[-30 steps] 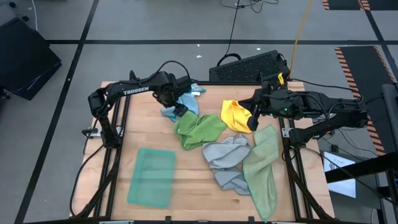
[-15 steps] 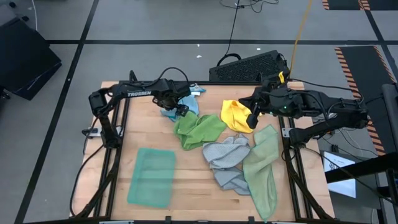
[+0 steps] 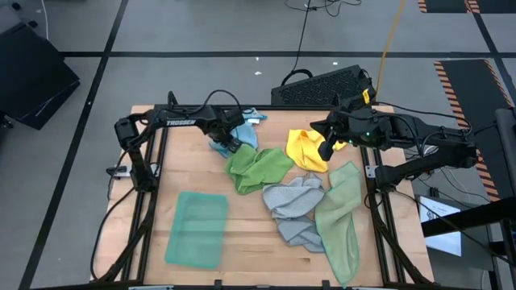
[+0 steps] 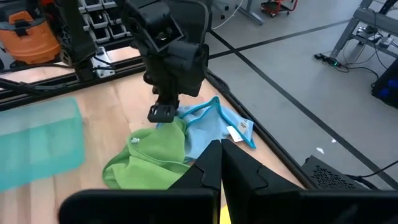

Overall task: Fold microfiber towels
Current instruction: Fold the blue microfiber cloth

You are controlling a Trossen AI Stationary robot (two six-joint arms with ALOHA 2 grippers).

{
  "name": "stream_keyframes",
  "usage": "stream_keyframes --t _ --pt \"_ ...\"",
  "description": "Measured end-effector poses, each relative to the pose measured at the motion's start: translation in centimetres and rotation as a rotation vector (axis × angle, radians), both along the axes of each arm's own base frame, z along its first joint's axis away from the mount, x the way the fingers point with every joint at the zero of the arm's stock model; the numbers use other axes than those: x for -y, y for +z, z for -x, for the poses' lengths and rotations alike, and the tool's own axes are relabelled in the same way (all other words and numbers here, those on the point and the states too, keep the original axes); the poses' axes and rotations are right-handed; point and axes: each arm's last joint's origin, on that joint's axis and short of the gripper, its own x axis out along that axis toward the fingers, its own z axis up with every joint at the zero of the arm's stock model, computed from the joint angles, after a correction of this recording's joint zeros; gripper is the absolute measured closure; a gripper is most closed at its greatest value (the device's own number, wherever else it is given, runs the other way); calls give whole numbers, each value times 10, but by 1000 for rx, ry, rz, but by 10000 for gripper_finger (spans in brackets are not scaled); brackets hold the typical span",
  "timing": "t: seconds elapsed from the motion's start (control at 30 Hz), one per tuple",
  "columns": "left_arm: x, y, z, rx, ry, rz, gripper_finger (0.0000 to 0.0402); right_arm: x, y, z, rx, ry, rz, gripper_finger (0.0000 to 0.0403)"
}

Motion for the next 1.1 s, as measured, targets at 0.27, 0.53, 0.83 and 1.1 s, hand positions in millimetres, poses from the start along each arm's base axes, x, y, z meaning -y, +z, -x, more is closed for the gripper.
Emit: stream_keyframes --t 0.27,0.53,0.83,1.1 --pt "1 63 3 206 -53 -52 391 -2 0 0 37 -27 -69 403" --pt "10 117 11 411 -94 -63 396 -2 0 0 31 -24 -62 403" --pt "25 161 31 564 -76 -79 399 0 -3 2 -7 -34 -56 403" --pt "32 160 37 514 -84 -48 399 -2 -23 -4 -51 25 -96 403"
